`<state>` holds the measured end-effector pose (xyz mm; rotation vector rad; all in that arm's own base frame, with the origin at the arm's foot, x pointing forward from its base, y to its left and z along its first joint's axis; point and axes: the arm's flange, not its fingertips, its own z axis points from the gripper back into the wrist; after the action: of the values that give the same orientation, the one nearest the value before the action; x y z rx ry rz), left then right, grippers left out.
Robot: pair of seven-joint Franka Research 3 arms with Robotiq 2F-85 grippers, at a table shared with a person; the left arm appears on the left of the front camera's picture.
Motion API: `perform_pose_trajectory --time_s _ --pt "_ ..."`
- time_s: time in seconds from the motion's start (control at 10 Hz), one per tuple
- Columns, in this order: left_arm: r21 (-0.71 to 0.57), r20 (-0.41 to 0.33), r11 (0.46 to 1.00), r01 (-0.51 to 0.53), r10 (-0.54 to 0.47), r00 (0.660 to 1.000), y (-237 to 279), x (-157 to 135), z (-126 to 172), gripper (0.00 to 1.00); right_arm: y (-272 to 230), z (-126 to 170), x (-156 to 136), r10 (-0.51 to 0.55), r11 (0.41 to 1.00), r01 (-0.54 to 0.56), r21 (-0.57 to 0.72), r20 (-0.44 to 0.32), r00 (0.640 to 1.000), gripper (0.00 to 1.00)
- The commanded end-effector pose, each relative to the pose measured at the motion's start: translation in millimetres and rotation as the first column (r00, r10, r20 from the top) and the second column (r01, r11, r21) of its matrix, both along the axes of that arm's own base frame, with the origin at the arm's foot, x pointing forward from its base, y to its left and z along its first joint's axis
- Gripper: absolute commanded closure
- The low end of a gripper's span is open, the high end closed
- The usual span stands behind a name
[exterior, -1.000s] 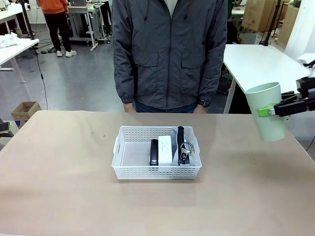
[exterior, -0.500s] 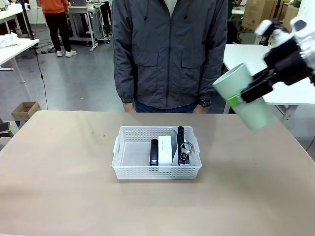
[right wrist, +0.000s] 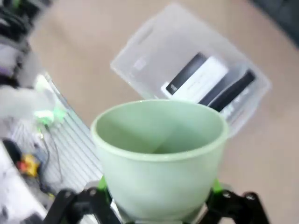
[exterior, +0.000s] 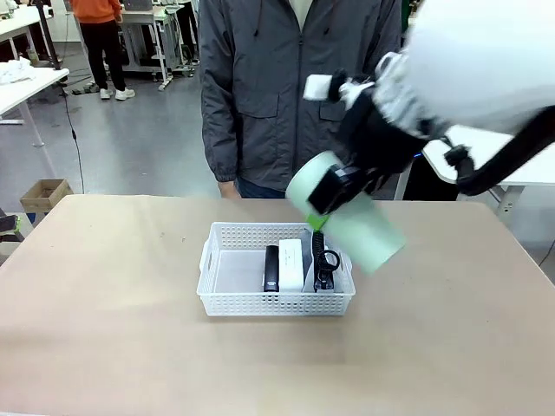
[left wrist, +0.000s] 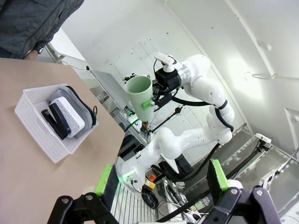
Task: Efficiently arrange items inside the basket to fit them all.
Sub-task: Pick up the Reusable plastic cup and place it inside the Organizing basket.
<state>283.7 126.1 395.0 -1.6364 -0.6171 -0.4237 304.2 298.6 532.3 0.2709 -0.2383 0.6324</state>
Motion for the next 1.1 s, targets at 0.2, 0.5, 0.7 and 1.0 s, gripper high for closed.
perform_pose_trajectory --time_s 0.2,0.5,0.7,1.0 --pt "-0.013 -0.014 1.0 -0.016 0.016 1.0 -13 -10 3 0.0 81 -23 11 -0.278 0.942 0.224 -0.252 -0.206 0.938 0.13" --pt "-0.013 -0.014 1.0 -0.016 0.016 1.0 -13 -10 3 0.0 63 -42 1 -0.26 0.948 0.22 -0.23 -0.16 0.952 0.13" --pt "-0.013 -0.014 1.0 -0.016 0.016 1.0 -13 -10 3 0.0 74 -41 6 -0.221 0.957 0.173 -0.234 -0.199 0.955 0.13" --pt "-0.013 -0.014 1.0 -0.016 0.016 1.0 -13 -10 3 0.0 87 -54 24 -0.498 0.866 0.473 -0.164 -0.19 0.846 0.13"
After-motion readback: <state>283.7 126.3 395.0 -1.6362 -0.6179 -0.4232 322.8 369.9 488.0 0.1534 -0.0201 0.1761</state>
